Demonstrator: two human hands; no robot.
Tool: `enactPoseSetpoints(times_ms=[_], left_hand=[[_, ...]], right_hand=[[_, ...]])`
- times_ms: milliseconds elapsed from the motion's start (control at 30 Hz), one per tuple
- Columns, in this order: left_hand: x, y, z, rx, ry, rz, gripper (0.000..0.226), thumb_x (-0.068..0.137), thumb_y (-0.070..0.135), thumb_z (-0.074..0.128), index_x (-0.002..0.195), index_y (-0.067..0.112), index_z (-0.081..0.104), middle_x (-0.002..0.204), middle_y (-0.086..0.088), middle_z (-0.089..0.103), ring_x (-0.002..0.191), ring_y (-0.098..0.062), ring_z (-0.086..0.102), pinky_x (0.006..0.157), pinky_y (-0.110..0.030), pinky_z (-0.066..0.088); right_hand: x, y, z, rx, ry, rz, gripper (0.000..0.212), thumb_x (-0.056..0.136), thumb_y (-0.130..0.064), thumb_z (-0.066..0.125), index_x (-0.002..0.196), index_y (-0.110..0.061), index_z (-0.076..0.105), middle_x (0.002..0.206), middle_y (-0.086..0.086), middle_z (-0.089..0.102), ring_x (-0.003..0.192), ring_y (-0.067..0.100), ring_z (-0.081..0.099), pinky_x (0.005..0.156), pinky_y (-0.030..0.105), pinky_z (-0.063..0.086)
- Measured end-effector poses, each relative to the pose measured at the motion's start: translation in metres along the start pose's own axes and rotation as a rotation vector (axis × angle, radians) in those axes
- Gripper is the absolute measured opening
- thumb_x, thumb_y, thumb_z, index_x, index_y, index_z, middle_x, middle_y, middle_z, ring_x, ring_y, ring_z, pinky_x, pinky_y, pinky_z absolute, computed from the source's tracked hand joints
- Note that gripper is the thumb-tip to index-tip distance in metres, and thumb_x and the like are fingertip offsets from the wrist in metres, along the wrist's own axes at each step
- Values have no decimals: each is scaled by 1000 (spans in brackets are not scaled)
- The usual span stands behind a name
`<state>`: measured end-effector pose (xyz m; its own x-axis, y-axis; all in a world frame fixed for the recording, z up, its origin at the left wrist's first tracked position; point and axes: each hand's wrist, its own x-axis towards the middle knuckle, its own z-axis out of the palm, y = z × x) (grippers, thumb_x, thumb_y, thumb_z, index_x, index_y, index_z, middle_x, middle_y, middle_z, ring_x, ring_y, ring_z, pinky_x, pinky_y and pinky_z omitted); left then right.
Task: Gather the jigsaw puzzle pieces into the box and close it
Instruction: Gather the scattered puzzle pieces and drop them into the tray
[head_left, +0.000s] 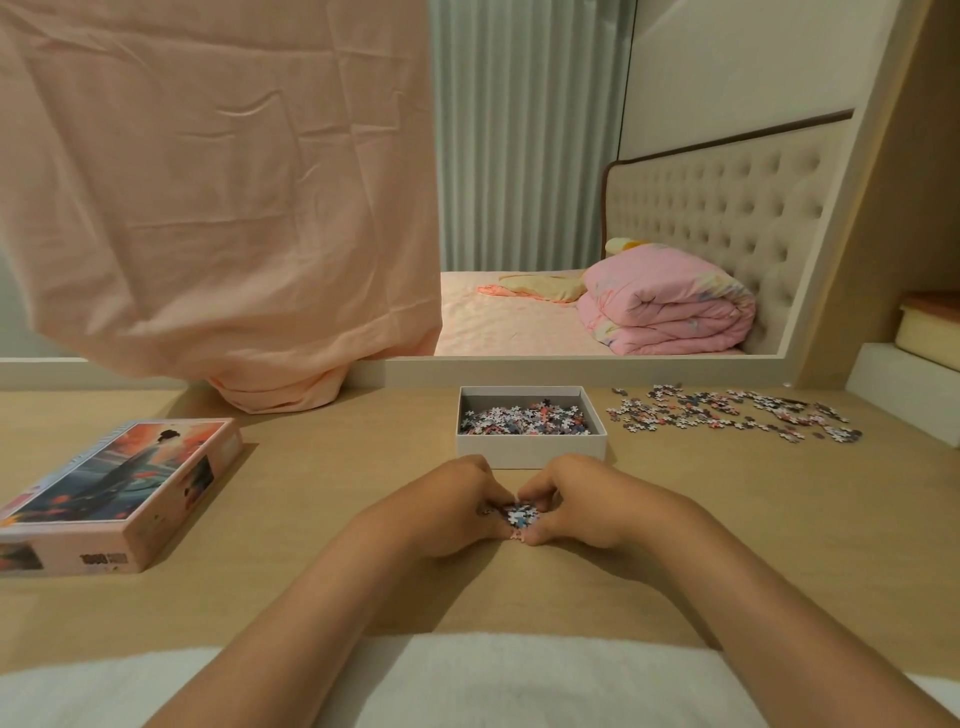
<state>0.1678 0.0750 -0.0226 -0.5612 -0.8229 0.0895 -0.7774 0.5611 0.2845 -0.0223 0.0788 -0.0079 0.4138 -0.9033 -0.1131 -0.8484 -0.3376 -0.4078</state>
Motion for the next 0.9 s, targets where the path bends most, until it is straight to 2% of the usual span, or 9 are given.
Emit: enactPoseSetpoints(times_ms=[100, 200, 300, 400, 600, 667, 733, 833, 900], left_hand=[[5, 3, 4, -7, 54, -37, 29, 85, 30, 69, 113, 22, 73, 100, -4, 58, 86, -17, 55, 78, -30, 45], [5, 4, 5, -46, 107, -68, 30, 83, 32, 73, 112, 24, 73, 98, 2, 61, 80, -10, 53, 72, -23, 43], [5, 5, 6, -113, 162, -97, 24, 77, 31, 79, 100, 24, 74, 87, 10, 59, 74, -5, 55, 64, -16, 42], [5, 5, 9, -226, 199, -162, 19, 72, 26, 84, 87, 23, 74, 82, 10, 65, 73, -4, 62, 63, -14, 46], [10, -1, 15, -470, 265, -255, 13, 73, 16, 84, 82, 19, 74, 70, 8, 71, 64, -5, 66, 60, -17, 47], [12, -2, 12, -575, 284, -256, 13, 74, 12, 83, 83, 13, 74, 69, 0, 73, 60, -6, 65, 59, -20, 49], [17, -1, 3, -686, 302, -245, 14, 74, 12, 83, 84, 10, 74, 72, -9, 74, 63, -14, 69, 62, -28, 56], [34, -4, -19, -687, 372, -208, 17, 70, 19, 87, 83, 16, 76, 79, -4, 75, 70, -11, 68, 72, -32, 56], [48, -5, -37, -670, 399, -180, 15, 74, 15, 84, 85, 13, 76, 76, -2, 75, 64, -4, 66, 66, -26, 55]], right_hand=[[3, -4, 3, 47, 34, 35, 41, 80, -33, 81, 118, -21, 72, 89, -5, 66, 75, 10, 59, 72, 27, 46], [6, -2, 7, 169, 81, 90, 33, 77, -26, 85, 107, -19, 74, 83, -4, 68, 59, 8, 59, 64, 24, 50], [7, 1, 9, 258, 104, 119, 15, 80, -17, 82, 90, -21, 72, 75, -1, 69, 50, 11, 61, 51, 21, 48], [9, 2, 9, 362, 114, 135, 12, 80, -12, 82, 84, -18, 73, 77, 6, 72, 44, 8, 59, 46, 20, 46], [12, 5, 11, 668, 163, 187, 14, 78, -5, 82, 91, -6, 76, 69, 8, 70, 51, 16, 63, 56, 26, 56], [10, 4, 10, 808, 198, 202, 14, 77, 0, 81, 88, -3, 74, 72, 15, 69, 51, 20, 60, 57, 31, 56], [11, 2, 4, 905, 243, 196, 13, 76, 0, 82, 86, -4, 74, 74, 17, 69, 52, 22, 58, 58, 34, 53], [21, -1, -20, 822, 327, 172, 15, 75, -9, 85, 86, -11, 76, 71, 9, 71, 58, 21, 65, 59, 39, 59], [33, -1, -39, 787, 393, 121, 15, 76, -7, 83, 88, -8, 75, 74, 9, 72, 62, 23, 67, 70, 43, 62]])
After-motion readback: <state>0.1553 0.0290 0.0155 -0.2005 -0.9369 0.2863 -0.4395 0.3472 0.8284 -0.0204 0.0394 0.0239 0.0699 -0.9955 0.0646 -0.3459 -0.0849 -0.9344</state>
